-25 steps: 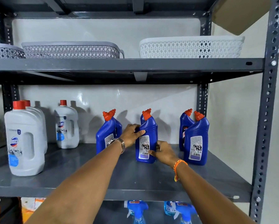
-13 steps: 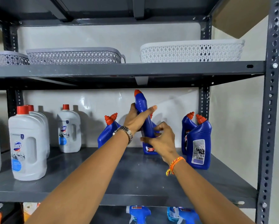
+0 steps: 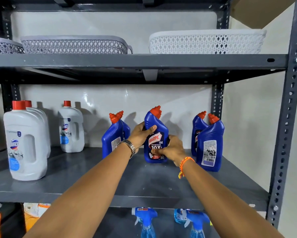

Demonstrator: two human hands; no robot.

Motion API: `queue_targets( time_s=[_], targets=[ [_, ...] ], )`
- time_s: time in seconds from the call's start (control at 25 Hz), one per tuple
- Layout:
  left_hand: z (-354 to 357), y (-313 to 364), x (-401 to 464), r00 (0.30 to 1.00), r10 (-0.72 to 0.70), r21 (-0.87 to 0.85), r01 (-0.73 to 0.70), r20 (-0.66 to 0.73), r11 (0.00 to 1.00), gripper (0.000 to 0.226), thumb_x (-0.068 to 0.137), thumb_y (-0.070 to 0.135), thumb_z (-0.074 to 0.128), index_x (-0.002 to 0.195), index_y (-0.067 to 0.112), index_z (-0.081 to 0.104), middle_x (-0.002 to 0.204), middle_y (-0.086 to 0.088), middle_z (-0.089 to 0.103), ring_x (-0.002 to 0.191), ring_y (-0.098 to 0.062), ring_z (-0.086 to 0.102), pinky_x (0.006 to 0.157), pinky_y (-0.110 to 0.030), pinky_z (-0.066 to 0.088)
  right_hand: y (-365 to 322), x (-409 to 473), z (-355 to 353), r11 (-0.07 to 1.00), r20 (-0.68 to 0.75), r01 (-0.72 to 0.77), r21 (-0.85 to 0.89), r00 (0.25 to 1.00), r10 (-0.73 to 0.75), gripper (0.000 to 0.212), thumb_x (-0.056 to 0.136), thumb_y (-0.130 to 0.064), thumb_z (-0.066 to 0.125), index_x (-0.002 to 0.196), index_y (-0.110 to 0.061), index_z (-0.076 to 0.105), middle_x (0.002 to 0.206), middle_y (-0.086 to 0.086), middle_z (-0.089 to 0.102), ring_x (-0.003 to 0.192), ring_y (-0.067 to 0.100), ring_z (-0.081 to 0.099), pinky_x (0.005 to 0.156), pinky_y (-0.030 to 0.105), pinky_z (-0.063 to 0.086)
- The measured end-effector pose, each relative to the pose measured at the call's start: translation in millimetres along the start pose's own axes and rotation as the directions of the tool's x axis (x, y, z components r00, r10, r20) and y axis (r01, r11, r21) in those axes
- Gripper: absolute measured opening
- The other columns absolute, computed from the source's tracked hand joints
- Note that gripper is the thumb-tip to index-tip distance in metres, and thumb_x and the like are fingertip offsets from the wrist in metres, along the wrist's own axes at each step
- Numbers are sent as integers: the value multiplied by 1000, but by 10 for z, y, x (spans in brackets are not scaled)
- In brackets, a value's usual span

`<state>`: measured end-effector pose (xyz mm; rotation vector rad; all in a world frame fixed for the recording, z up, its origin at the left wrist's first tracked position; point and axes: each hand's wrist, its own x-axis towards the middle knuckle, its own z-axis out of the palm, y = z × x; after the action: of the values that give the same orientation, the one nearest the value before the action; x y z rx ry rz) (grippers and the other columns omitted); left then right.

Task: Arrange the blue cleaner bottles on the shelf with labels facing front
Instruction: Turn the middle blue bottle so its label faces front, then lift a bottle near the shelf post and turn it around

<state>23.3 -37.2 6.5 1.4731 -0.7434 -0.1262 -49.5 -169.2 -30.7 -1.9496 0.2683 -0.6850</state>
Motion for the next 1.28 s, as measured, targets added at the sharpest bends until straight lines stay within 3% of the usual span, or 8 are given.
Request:
queue_targets(
  time_s=[0.44,0.56,0.72,0.8,0.92,1.0,1.12,1.28],
  targets=[
    [22,-295,38,996,-88,-7,88,-20,996,42,92,23,66,129,6,57,125,-21,69,116,-39,66,89,-43,57,264,23,118,994,26,-107,-8,994,107,64,59,-13,95,113,-11,61,107,4,71,99,22,69,87,35,59],
    [43,-205,-53,983,-51,0,52,-178,999,47,85,16,73,128,6,54,124,-16,67,113,-34,66,85,-35,54,223,-94,-149,989,40,-124,84,992,121,71,59,-8,94,119,-10,55,101,3,68,101,23,68,92,42,59],
    [258,-3,-264,662,214,101,-206,-718,973,26,82,3,66,104,15,58,93,3,64,82,-9,64,78,-25,53,296,-435,-972,990,-493,63,130,870,9,73,56,-6,94,119,-11,56,108,7,65,96,21,65,81,26,54],
    [603,96,-232,733,321,143,-297,-599,944,23,83,-5,59,99,11,61,84,1,65,71,2,64,71,-16,53,469,-460,-1290,999,-582,5,36,813,17,84,55,-8,95,124,-14,49,123,11,59,108,24,61,85,31,53],
    [1250,58,3,973,201,208,-174,-115,963,32,86,4,67,117,6,60,107,-7,66,88,-1,67,90,-25,56,689,-311,-1437,986,-466,-155,64,869,167,85,59,-4,92,126,-16,42,127,11,55,112,27,58,85,36,53],
    [1615,-57,165,995,38,243,-61,96,968,50,87,22,70,131,9,51,132,-9,60,114,-17,61,104,-38,50,829,-212,-1515,985,-373,-146,93,912,171,71,61,-2,89,116,-14,46,117,8,62,100,23,61,77,32,51],
    [1883,-269,305,971,-111,71,98,213,993,30,94,18,62,122,12,53,122,-10,65,102,-15,64,88,-26,55,1110,-67,-1565,978,-198,-193,75,959,204,54,64,-3,86,110,-10,58,110,9,72,96,26,69,81,42,59],
    [1930,-355,357,984,-106,-22,110,145,994,35,92,15,64,124,7,53,124,-18,67,102,-22,65,87,-31,56,1272,81,-1552,982,-108,-165,87,979,174,48,76,-14,81,120,-15,62,117,9,74,102,27,72,90,50,60]
  ],
)
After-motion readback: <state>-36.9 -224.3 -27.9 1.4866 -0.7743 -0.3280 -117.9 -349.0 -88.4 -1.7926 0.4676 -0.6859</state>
